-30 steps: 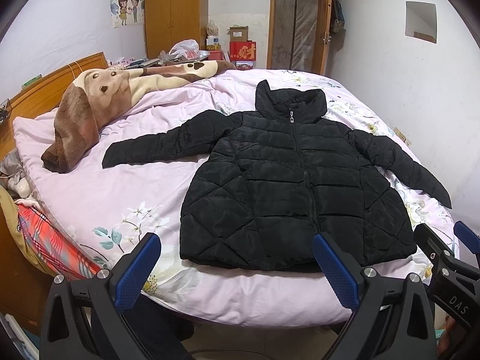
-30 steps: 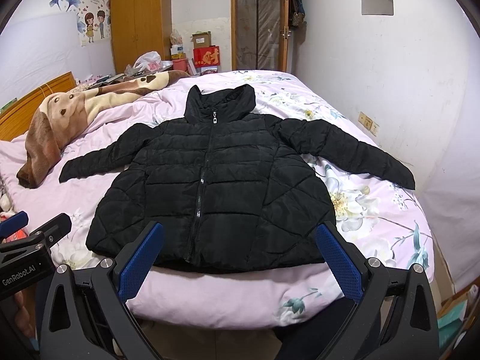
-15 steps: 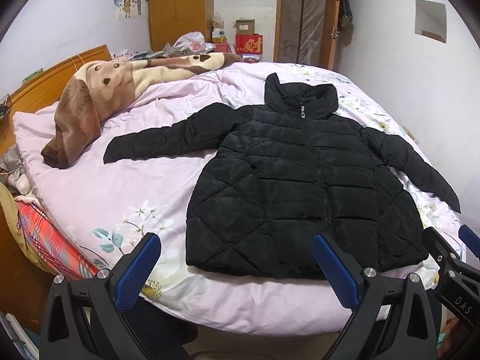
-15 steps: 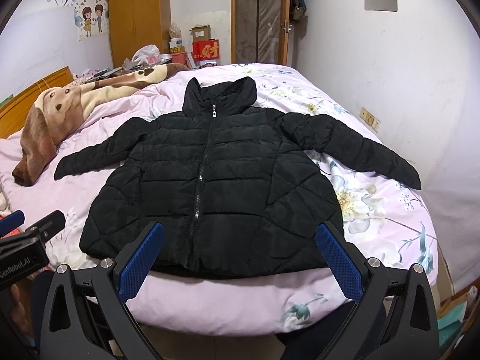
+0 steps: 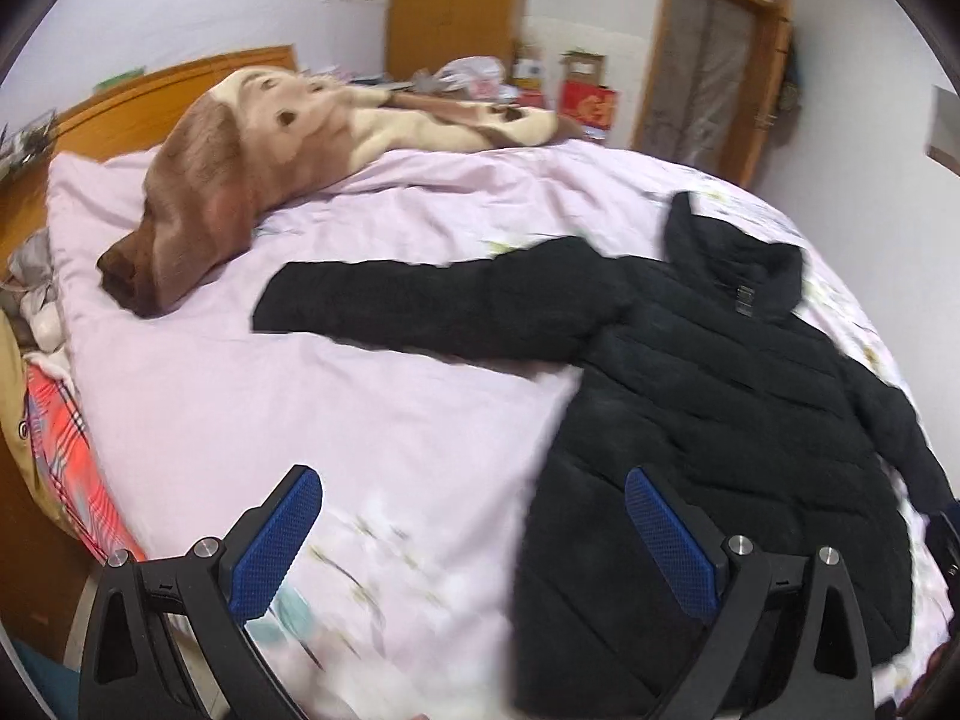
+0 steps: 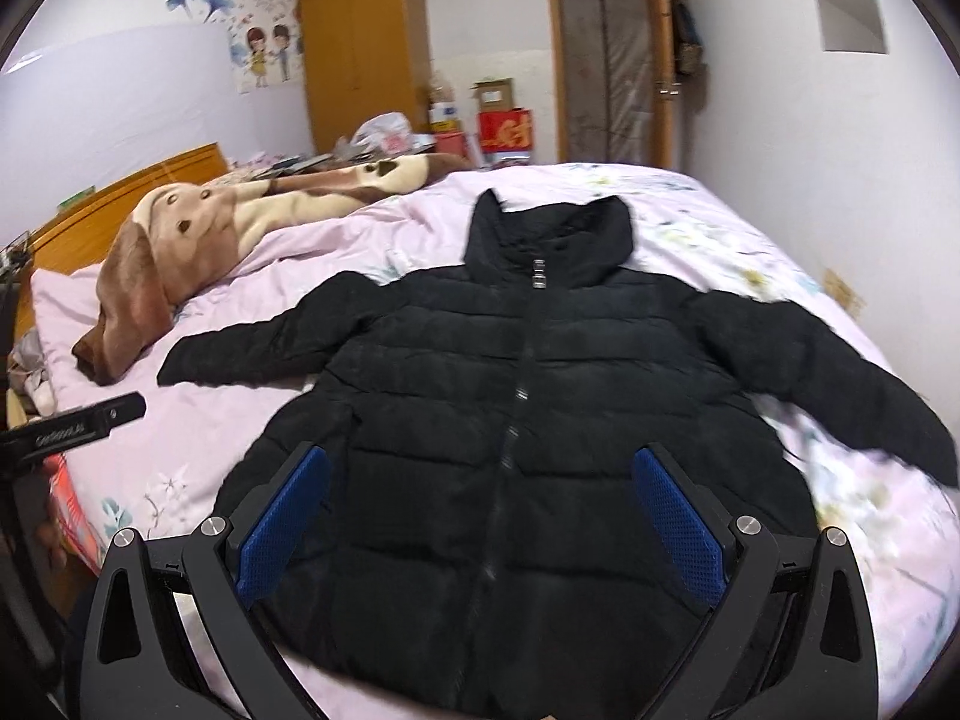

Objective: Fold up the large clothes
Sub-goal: 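Grasp the jacket sleeve cuff with the left tool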

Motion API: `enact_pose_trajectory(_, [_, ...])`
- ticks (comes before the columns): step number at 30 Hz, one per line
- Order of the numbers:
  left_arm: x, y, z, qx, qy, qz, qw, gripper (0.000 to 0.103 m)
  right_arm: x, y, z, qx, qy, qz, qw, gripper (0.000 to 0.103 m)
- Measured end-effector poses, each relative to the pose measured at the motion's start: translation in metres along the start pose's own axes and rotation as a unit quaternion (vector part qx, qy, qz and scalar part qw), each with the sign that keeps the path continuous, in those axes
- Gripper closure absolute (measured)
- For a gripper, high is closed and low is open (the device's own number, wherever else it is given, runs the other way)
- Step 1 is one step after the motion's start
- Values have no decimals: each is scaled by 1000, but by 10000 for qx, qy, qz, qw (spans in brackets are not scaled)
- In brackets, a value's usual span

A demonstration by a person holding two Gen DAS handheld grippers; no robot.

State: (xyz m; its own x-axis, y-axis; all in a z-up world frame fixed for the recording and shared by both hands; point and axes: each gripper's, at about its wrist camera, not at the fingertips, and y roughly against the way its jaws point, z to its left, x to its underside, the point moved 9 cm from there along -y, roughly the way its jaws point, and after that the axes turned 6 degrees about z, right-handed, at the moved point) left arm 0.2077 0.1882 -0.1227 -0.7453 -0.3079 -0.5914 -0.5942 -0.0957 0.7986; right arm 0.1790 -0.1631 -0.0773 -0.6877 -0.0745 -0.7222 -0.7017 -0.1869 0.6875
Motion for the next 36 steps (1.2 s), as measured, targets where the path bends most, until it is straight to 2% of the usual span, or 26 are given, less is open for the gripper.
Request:
enact_pose_trajectory(2, [-13, -21, 18, 62, 137, 68, 9999, 1, -8, -19, 4, -10, 73, 82, 9999, 2])
enact_pose_trajectory(7, [-37, -87, 57, 310, 517, 651, 9961, 1, -28, -69, 11, 149, 161, 253, 9994, 2])
enact_pose_trajectory(10, [-53, -117, 81, 330, 918, 677, 9929, 1, -33, -92, 16, 108, 212, 345, 9991, 2])
enact_pose_trajectory(12, [-59, -135, 97, 248, 1229, 794, 9889, 1, -34, -107, 21, 77, 274, 436, 9986, 2])
enact_pose_trajectory(14, [-69, -152, 114, 354, 1592, 769, 9836, 1, -33, -123, 31, -14, 396, 551, 9977, 2])
enact_pose_trajectory(16, [-80, -172, 131, 96, 1725, 810, 9816, 3, -33, -135, 39, -7, 494, 600, 9970, 2])
enact_pose_trajectory(18, [-89, -188, 139, 209, 1857, 837, 9788, 3, -34, -146, 48, -35, 568, 622, 9964, 2])
enact_pose_trajectory(20, [-94, -211, 149, 396, 2197, 995, 9697, 3, -37, -153, 54, -85, 601, 593, 9964, 2])
enact_pose_trajectory(21, [-96, -219, 155, 306, 2286, 1062, 9672, 3, -40, -156, 57, -92, 620, 569, 9964, 2])
enact_pose_trajectory(26, [-100, -255, 166, 330, 2759, 1209, 9530, 3, -47, -168, 74, -200, 749, 420, 9961, 2])
enact_pose_trajectory(32, [-113, -279, 170, 138, 2987, 1063, 9483, 5, -48, -184, 87, -268, 916, 498, 9942, 2])
enact_pose_trajectory(34, [-116, -285, 170, 97, 3078, 1089, 9452, 8, -48, -187, 89, -299, 907, 505, 9941, 2])
enact_pose_trajectory(36, [-120, -288, 170, 120, 3195, 1101, 9411, 17, -47, -191, 90, -261, 911, 527, 9941, 2])
